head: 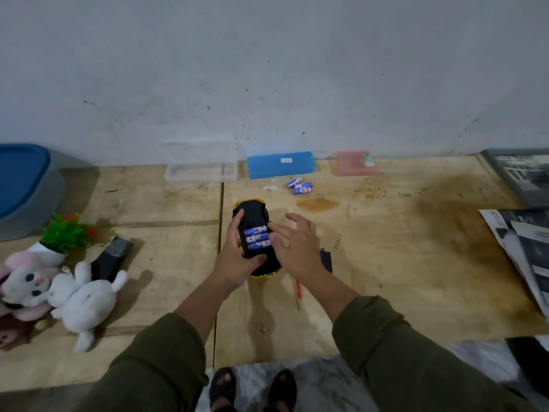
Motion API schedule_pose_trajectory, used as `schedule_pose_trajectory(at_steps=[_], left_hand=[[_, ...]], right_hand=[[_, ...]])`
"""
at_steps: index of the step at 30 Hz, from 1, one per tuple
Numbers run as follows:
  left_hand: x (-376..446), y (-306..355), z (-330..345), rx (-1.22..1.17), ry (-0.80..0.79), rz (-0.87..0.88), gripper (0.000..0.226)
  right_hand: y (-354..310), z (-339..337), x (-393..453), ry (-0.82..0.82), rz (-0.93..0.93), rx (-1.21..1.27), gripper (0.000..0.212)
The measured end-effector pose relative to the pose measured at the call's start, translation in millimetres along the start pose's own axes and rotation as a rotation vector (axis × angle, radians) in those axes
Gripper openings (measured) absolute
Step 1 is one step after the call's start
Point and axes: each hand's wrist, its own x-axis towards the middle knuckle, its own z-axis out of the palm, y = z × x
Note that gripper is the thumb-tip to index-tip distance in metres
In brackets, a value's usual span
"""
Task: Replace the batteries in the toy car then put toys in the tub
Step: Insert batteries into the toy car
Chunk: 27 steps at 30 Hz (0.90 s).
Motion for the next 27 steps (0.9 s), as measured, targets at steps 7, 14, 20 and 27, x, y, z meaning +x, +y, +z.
schedule_pose_trajectory(at_steps=[7, 14, 20, 27], left_hand=[[4, 8, -17, -0.020, 0.017, 0.057, 0.102], [-5, 15, -43, 0.039, -0.098, 0.059, 0.100], [-10, 29, -75, 0.086, -0.370, 0.005, 0.106], [-15, 31, -103, 0.179, -0.425, -0.039, 0.114]], right_hand=[[-45, 12, -5, -0.068, 0.188, 0.146, 0.039], [-67, 17, -15, 0.017, -0.031, -0.061, 0.035], [-71, 1, -7, -0.048, -0.480, -0.615, 0.044], [-93, -13, 0, -0.139, -0.645, -0.718, 0.041]])
